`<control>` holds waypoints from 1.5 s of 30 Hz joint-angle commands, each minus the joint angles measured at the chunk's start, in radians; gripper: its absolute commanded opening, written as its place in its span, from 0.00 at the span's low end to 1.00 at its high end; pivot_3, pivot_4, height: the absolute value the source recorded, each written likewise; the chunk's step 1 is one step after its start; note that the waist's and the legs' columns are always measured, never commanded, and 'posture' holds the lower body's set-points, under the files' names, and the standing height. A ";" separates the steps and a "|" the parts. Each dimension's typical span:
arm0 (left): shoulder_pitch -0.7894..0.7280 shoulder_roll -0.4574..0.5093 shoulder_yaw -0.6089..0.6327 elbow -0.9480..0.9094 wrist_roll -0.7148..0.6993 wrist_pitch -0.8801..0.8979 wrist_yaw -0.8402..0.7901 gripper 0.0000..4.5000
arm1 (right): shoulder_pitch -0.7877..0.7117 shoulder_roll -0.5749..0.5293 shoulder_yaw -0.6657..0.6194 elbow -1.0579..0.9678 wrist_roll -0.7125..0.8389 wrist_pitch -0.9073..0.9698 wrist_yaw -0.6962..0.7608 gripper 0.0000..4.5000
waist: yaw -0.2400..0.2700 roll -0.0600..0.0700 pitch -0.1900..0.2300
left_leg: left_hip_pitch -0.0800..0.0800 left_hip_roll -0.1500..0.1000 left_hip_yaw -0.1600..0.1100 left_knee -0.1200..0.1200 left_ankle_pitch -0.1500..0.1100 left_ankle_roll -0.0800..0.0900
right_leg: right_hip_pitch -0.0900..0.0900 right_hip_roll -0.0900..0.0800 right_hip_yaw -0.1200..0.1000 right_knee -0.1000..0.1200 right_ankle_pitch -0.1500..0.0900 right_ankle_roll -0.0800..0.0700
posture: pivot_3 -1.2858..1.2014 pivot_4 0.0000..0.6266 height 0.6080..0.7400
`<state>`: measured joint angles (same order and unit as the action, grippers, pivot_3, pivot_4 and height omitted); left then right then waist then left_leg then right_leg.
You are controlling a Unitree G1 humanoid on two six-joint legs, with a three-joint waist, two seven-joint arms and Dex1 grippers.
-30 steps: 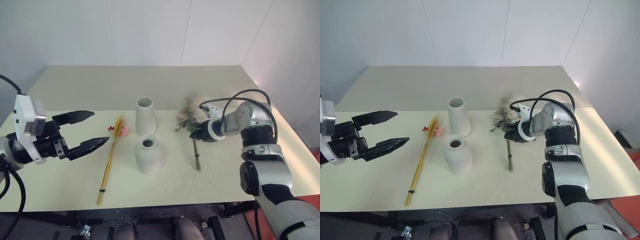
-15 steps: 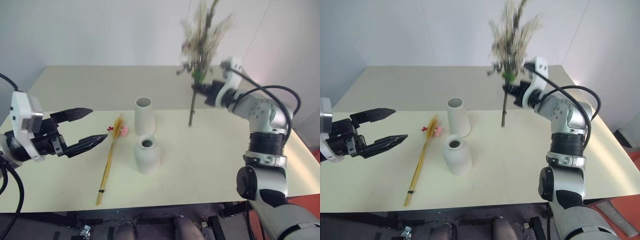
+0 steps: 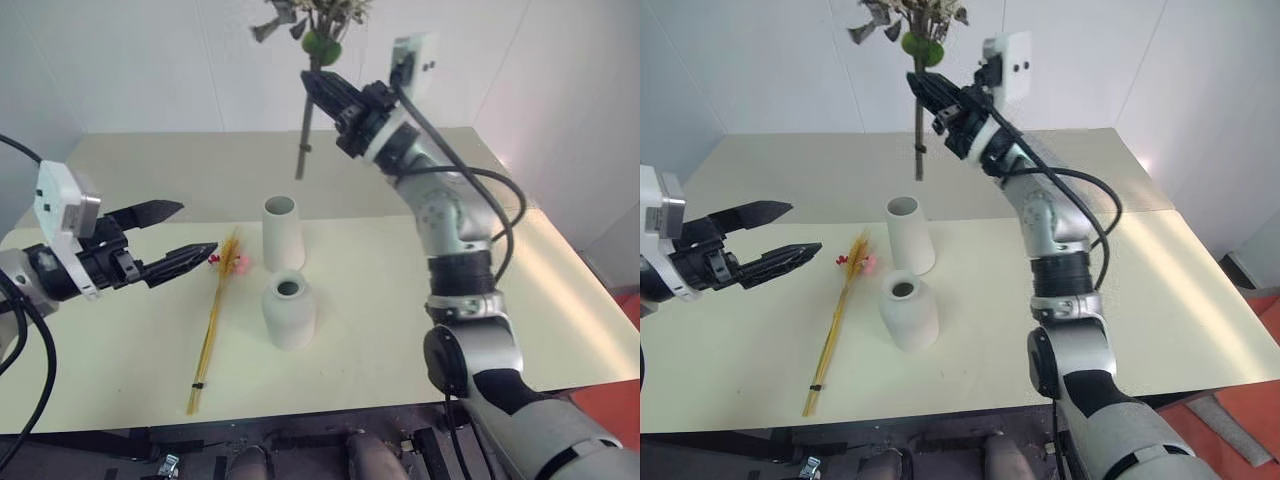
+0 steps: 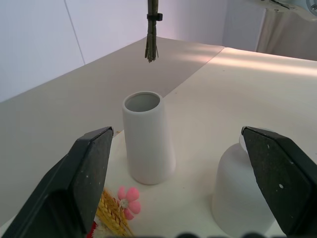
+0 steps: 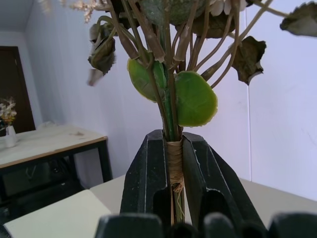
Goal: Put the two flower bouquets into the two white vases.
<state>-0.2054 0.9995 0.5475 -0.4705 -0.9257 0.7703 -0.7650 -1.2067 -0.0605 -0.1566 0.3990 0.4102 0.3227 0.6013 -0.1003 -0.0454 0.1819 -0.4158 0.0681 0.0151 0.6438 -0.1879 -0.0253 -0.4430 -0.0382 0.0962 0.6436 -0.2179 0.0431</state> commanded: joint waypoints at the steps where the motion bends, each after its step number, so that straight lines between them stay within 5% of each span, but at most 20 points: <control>1: 0.023 0.009 0.058 -0.054 -0.014 0.013 0.025 1.00 | -0.044 0.018 0.007 0.077 -0.011 -0.099 0.010 0.05 | 0.000 0.000 0.000 | 0.000 0.000 0.000 0.000 0.000 0.000 | 0.000 0.000 0.000 0.000 0.000 0.000 | 0.52 0.24 1.00; 16: 0.108 -0.007 0.128 -0.113 -0.026 0.015 0.077 1.00 | 0.042 0.040 0.118 0.180 -0.104 -0.218 0.066 0.05 | 0.002 0.000 0.000 | 0.000 0.000 0.000 0.000 0.000 0.000 | 0.000 0.000 0.000 0.000 0.000 -0.001 | 0.52 0.24 1.00; 28: 0.110 -0.016 0.075 -0.113 -0.002 -0.005 0.084 1.00 | 0.219 -0.001 0.186 0.096 -0.176 -0.298 0.127 0.98 | 0.002 0.000 0.000 | 0.000 0.000 0.000 0.000 0.000 0.000 | 0.000 0.000 0.000 0.000 0.000 -0.001 | 0.52 0.24 1.00; 37: 0.099 -0.003 0.008 -0.093 0.068 0.016 0.128 1.00 | 0.346 -0.092 0.194 -0.110 -0.132 -0.172 0.190 0.99 | 0.003 0.000 0.000 | 0.000 0.000 0.000 0.000 0.000 0.000 | 0.000 0.000 0.000 0.000 0.000 -0.001 | 0.52 0.24 1.00; 45: -0.104 0.055 -0.276 -0.030 0.107 0.442 0.373 1.00 | 0.481 -0.372 0.178 -0.439 0.024 0.093 0.420 0.99 | 0.029 0.000 0.000 | 0.001 -0.001 -0.001 0.000 0.000 0.000 | 0.001 0.000 0.000 0.000 -0.001 0.001 | 0.52 0.24 1.00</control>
<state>-0.2619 1.0421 0.2996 -0.5085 -0.8224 1.1325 -0.4324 -0.7185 -0.4019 0.0513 0.0399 0.3821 0.3739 0.9742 -0.0718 -0.0453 0.1822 -0.4145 0.0673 0.0146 0.6434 -0.1879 -0.0254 -0.4424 -0.0382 0.0959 0.6441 -0.2186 0.0436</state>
